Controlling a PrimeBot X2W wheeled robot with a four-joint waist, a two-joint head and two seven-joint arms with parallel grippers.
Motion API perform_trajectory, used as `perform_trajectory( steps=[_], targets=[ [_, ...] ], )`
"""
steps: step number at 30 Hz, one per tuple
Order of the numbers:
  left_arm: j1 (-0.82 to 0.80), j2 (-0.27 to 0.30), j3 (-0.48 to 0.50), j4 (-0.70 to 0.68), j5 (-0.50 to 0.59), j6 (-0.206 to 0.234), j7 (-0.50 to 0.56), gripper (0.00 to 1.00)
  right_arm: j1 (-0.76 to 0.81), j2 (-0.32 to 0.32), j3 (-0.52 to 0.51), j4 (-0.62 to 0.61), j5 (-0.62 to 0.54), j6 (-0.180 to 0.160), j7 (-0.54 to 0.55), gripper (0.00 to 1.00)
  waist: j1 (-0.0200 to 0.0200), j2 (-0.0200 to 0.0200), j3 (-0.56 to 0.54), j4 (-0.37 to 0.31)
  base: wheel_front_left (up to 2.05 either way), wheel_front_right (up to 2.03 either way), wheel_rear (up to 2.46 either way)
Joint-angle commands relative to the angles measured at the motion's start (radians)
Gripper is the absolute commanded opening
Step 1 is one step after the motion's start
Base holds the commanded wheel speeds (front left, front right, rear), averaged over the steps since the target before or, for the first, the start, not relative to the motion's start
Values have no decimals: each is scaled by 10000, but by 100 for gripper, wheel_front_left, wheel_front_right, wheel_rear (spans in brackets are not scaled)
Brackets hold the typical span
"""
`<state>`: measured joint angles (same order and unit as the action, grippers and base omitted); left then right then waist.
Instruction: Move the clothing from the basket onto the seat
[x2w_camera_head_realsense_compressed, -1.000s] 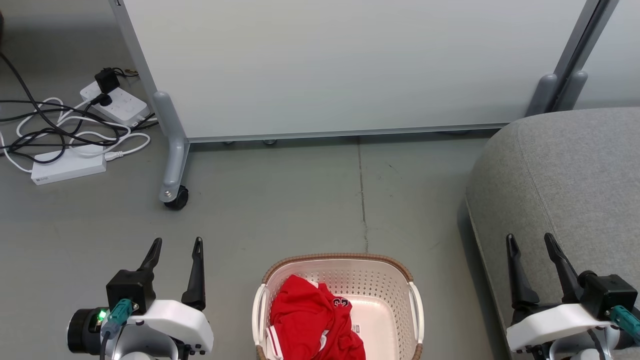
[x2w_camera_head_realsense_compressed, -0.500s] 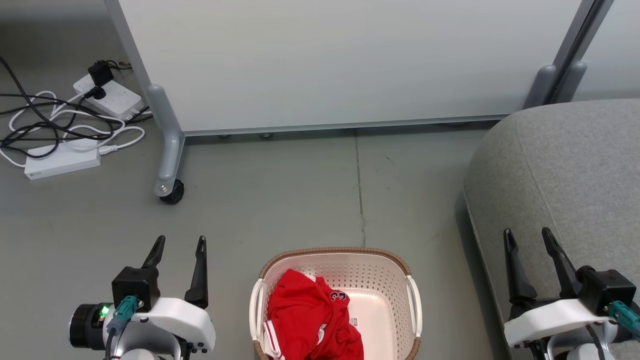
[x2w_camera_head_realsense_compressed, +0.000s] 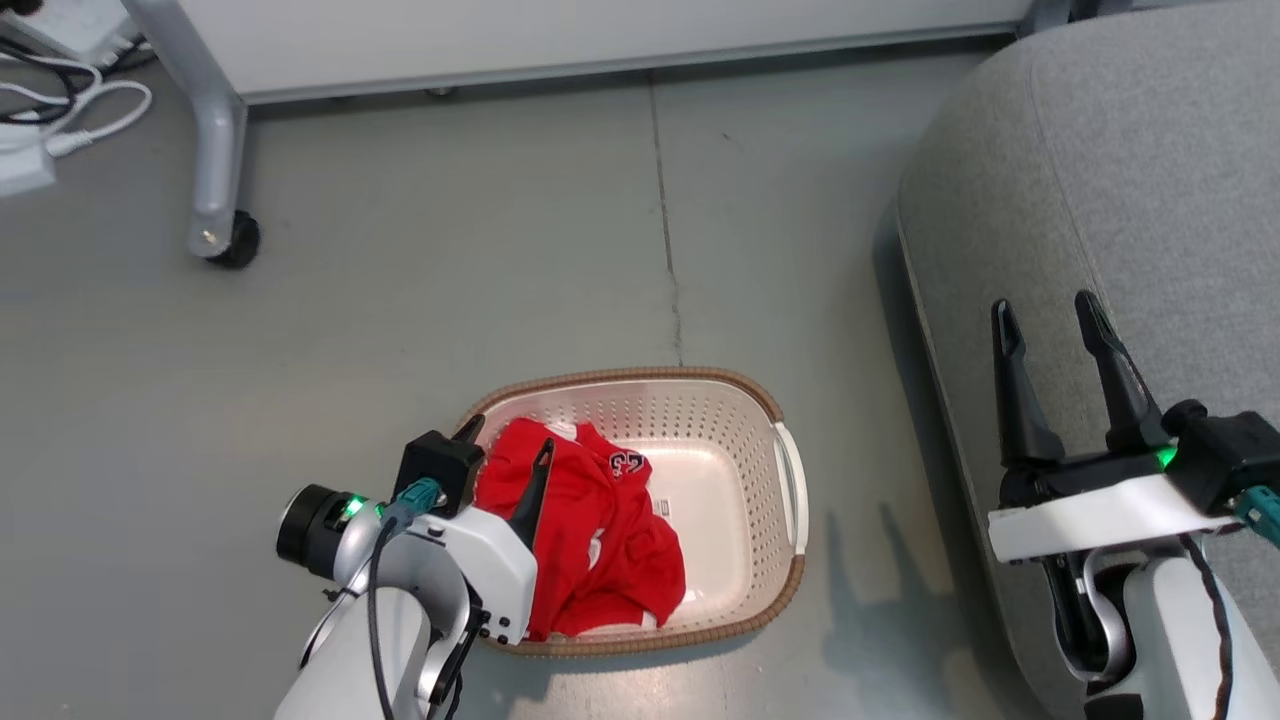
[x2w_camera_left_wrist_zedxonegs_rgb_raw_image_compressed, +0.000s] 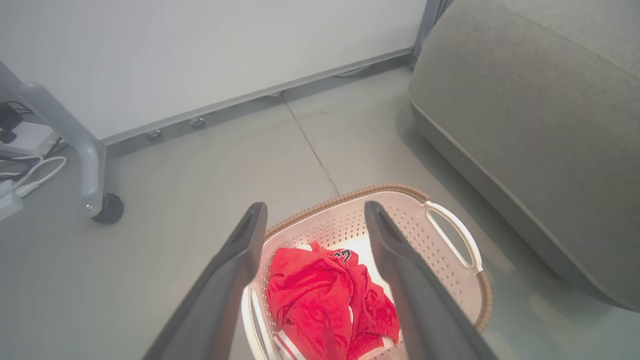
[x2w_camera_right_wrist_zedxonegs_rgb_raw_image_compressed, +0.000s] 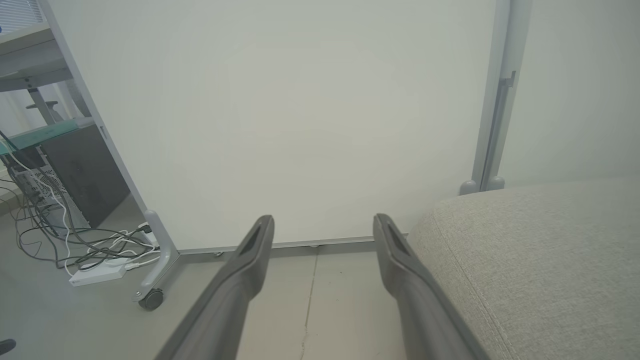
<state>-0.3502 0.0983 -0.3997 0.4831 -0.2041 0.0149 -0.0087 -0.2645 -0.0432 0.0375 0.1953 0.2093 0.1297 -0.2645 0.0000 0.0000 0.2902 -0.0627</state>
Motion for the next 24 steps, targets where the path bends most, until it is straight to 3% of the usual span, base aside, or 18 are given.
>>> perform_trajectory(
  steps=[1,13,24],
  targets=[
    [-443,0,-161,412,183,-140,67,100,-273,-49,36,-158,134,18,-30,100,0,0,923,-536,0,0,0],
    [-3755,-192,-2821,4859,2537,-885,923,100,-1337,-41,259,-1238,929,18,-30,100,0,0,3543,-1439,0,0,0],
    [-5545,179,-3436,6820,3219,-842,1126,100,-1621,-44,685,-2124,1439,18,-30,100,0,0,4943,-1968,0,0,0]
  ],
)
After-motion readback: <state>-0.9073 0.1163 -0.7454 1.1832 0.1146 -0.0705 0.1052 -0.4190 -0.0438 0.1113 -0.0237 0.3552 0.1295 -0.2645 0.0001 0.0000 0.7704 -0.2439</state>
